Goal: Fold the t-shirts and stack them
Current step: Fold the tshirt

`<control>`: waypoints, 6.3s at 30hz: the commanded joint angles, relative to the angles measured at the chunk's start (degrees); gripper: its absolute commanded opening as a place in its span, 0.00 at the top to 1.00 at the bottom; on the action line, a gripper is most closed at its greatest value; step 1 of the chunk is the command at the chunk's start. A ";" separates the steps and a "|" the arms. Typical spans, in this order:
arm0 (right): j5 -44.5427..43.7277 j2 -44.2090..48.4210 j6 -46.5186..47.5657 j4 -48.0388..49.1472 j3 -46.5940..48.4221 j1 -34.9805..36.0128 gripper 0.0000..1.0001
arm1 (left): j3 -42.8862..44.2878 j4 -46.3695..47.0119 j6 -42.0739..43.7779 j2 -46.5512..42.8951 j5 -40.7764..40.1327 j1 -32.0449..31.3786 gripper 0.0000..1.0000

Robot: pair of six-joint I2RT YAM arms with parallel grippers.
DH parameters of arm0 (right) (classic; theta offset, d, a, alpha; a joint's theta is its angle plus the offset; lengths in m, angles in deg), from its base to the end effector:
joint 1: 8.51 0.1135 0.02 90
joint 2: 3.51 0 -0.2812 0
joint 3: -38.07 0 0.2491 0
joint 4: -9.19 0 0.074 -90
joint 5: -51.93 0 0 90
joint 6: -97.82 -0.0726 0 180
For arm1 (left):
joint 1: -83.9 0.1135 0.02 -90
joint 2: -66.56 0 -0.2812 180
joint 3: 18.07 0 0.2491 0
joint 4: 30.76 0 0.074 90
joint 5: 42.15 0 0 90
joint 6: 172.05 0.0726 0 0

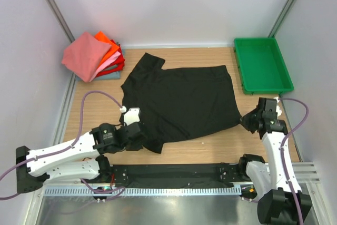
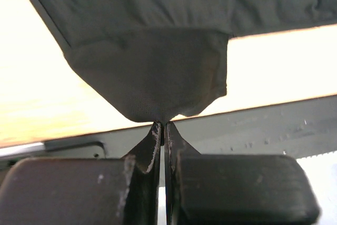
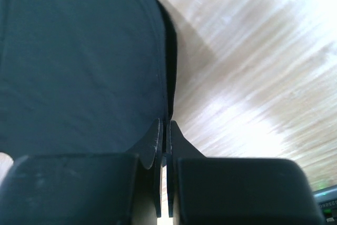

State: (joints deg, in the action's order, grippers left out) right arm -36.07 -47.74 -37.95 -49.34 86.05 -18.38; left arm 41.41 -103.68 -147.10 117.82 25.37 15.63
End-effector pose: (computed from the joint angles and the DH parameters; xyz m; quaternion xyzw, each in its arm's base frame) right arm 0.1498 -0.0235 0.2062 0.4401 0.8453 0.1090 0.2826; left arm 0.0816 -0.1299 0.2409 -0.0158 0.9578 -0.1219 0.2597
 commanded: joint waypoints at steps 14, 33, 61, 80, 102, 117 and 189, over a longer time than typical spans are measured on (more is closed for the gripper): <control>8.02 -15.35 5.09 12.16 12.27 -0.24 0.99 | 21.78 -0.61 28.48 15.95 8.41 27.04 1.00; 7.67 -34.77 7.28 19.19 22.91 -0.24 0.99 | 40.14 5.72 41.15 36.17 16.06 44.01 1.00; 9.77 -54.91 5.79 24.73 31.87 0.02 0.98 | 66.84 -0.42 42.56 70.00 16.77 50.60 0.93; 0.20 -45.51 16.51 10.41 43.48 13.11 0.05 | 42.13 6.49 35.36 42.62 18.43 49.29 0.42; 4.76 -74.32 20.12 5.84 69.73 50.73 0.48 | -2.73 37.62 18.83 33.11 21.44 48.85 0.72; 11.01 -90.68 16.16 6.54 84.69 53.81 0.64 | -9.85 39.73 19.35 30.48 20.99 49.46 0.85; 3.54 -42.96 13.35 26.49 9.29 -1.47 0.63 | -8.71 37.62 18.92 22.30 13.17 61.68 0.32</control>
State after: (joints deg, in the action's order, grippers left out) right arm -32.14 -89.79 -23.75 -25.61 96.12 -19.41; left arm 33.34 -68.81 -127.06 140.56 40.63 76.74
